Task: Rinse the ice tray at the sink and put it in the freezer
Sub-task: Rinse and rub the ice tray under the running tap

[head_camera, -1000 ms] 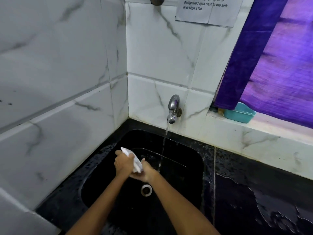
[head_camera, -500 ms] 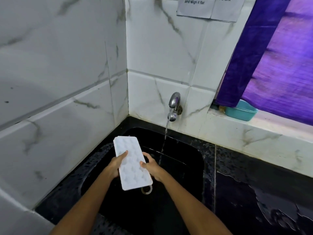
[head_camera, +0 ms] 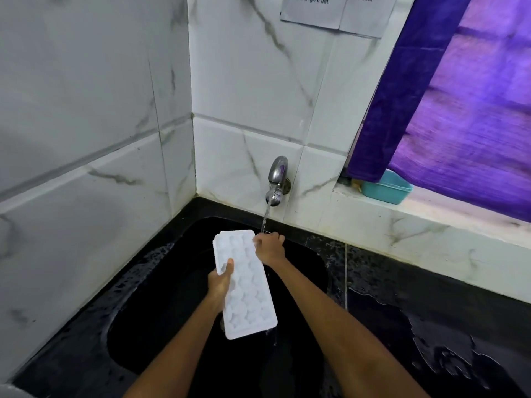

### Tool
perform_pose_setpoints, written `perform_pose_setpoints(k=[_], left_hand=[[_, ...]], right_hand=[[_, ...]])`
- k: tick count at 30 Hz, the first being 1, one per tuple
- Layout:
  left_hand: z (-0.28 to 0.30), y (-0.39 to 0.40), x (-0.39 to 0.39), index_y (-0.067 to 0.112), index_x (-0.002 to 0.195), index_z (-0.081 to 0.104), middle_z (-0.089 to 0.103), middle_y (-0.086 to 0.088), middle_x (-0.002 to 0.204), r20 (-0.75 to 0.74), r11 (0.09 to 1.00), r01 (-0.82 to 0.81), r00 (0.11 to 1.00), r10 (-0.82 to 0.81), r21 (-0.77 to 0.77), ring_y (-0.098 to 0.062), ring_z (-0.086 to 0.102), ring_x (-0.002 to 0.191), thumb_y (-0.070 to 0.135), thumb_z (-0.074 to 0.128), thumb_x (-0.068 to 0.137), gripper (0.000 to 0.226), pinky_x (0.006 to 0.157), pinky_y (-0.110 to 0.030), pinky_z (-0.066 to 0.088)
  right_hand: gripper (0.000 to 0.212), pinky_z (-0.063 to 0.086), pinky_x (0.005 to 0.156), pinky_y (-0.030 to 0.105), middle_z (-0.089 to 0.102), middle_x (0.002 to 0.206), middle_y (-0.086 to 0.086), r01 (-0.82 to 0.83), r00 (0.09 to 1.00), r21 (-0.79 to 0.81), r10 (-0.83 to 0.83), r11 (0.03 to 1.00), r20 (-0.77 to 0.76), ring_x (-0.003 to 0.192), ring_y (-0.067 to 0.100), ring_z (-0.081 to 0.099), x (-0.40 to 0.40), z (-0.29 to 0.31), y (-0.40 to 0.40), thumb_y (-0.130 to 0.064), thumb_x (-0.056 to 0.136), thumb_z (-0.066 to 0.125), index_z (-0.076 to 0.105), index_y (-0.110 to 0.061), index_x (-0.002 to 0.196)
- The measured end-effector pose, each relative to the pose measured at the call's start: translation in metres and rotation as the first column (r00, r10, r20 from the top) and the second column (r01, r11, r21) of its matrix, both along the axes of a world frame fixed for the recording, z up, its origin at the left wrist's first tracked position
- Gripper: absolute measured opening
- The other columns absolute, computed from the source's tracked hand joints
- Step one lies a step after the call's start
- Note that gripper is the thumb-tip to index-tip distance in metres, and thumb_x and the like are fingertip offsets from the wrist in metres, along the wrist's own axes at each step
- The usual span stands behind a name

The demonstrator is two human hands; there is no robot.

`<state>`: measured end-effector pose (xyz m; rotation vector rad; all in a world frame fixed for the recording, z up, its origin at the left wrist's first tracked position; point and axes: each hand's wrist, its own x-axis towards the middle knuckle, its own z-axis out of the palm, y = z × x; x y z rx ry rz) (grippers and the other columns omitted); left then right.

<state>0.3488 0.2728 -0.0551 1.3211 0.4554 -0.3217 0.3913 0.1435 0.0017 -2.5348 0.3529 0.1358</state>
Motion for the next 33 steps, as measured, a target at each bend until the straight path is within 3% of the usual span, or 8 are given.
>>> perform_pose_setpoints(k=[3, 6, 10, 15, 23, 27, 30, 33], left_hand=[[0.0, -0.005, 0.0, 0.009, 0.095, 0.064, 0.067, -0.003, 0.081, -0.02, 1.0, -0.007, 1.0, 0.008, 0.027, -0.022, 0.066, 0.076, 0.048, 0.061, 0.087, 0.04, 0.062, -0.028, 0.053], [-0.002, -0.01, -0.001, 0.014, 0.085, 0.061, 0.065, -0.001, 0.078, -0.039, 0.998, -0.037, 0.999, 0.038, 0.041, -0.02, 0.064, 0.072, 0.053, 0.059, 0.086, 0.039, 0.059, -0.025, 0.05], [0.006, -0.021, 0.005, 0.009, 0.091, 0.062, 0.064, -0.002, 0.077, -0.03, 0.996, -0.029, 0.999, 0.032, 0.088, -0.021, 0.063, 0.072, 0.048, 0.062, 0.086, 0.04, 0.058, -0.025, 0.048], [0.027, -0.034, 0.019, 0.005, 0.097, 0.064, 0.065, -0.007, 0.086, 0.023, 0.992, -0.026, 0.999, 0.023, 0.123, -0.026, 0.064, 0.082, 0.043, 0.065, 0.085, 0.04, 0.068, -0.028, 0.05], [0.032, -0.032, 0.031, 0.001, 0.106, 0.065, 0.065, -0.01, 0.094, 0.039, 0.987, -0.024, 0.999, 0.019, 0.156, -0.028, 0.064, 0.087, 0.043, 0.068, 0.083, 0.048, 0.082, -0.038, 0.053], [0.03, -0.033, 0.027, 0.001, 0.1, 0.065, 0.066, -0.009, 0.088, 0.033, 0.991, -0.021, 0.999, 0.017, 0.132, -0.027, 0.064, 0.083, 0.044, 0.069, 0.082, 0.047, 0.073, -0.035, 0.054], [0.031, -0.034, 0.025, 0.005, 0.093, 0.063, 0.064, -0.005, 0.079, 0.014, 0.996, -0.044, 0.999, 0.043, 0.075, -0.027, 0.064, 0.079, 0.044, 0.068, 0.083, 0.04, 0.068, -0.031, 0.052], [0.032, -0.036, 0.024, 0.005, 0.096, 0.064, 0.065, -0.006, 0.082, 0.017, 0.997, -0.029, 0.999, 0.028, 0.07, -0.027, 0.064, 0.079, 0.041, 0.068, 0.084, 0.038, 0.068, -0.031, 0.052]], right_hand=[[0.047, 0.019, 0.111, 0.056, 0.011, 0.154, 0.021, -0.106, 0.993, -0.169, 0.094, 0.98, -0.078, 0.144, 0.038, -0.005, -0.007, -0.015, -0.001, -0.044, 0.095, 0.042, 0.044, -0.019, 0.135], [0.058, 0.013, 0.11, 0.061, -0.001, 0.157, 0.021, -0.188, 0.982, -0.212, 0.185, 0.959, -0.034, 0.143, 0.037, -0.018, -0.009, -0.016, -0.008, -0.055, 0.092, 0.041, 0.039, -0.022, 0.14], [0.059, 0.005, 0.108, 0.068, 0.0, 0.157, 0.022, -0.209, 0.975, -0.329, 0.221, 0.921, 0.0, 0.143, 0.038, -0.018, -0.013, -0.015, -0.015, -0.062, 0.09, 0.037, 0.043, -0.027, 0.137], [0.063, -0.001, 0.11, 0.066, 0.003, 0.156, 0.018, -0.055, 0.998, -0.02, 0.054, 0.998, -0.019, 0.143, 0.036, -0.019, -0.002, 0.003, -0.015, -0.066, 0.087, 0.038, 0.041, -0.029, 0.137], [0.063, 0.0, 0.109, 0.069, 0.013, 0.152, 0.019, -0.164, 0.986, -0.237, 0.162, 0.958, -0.03, 0.143, 0.038, -0.016, 0.008, 0.024, -0.03, -0.072, 0.082, 0.038, 0.047, -0.033, 0.131], [0.066, -0.003, 0.106, 0.071, 0.01, 0.154, 0.022, -0.196, 0.976, -0.454, 0.219, 0.869, -0.001, 0.144, 0.038, -0.013, 0.004, 0.023, -0.032, -0.072, 0.084, 0.033, 0.047, -0.029, 0.132], [0.068, -0.001, 0.107, 0.07, 0.008, 0.155, 0.019, -0.242, 0.969, -0.364, 0.244, 0.899, -0.042, 0.143, 0.038, -0.016, 0.001, 0.024, -0.035, -0.074, 0.082, 0.035, 0.04, -0.035, 0.137], [0.068, -0.003, 0.106, 0.071, 0.012, 0.153, 0.021, -0.197, 0.978, -0.426, 0.205, 0.883, -0.028, 0.144, 0.039, -0.014, 0.0, 0.023, -0.037, -0.075, 0.082, 0.031, 0.042, -0.033, 0.135]])
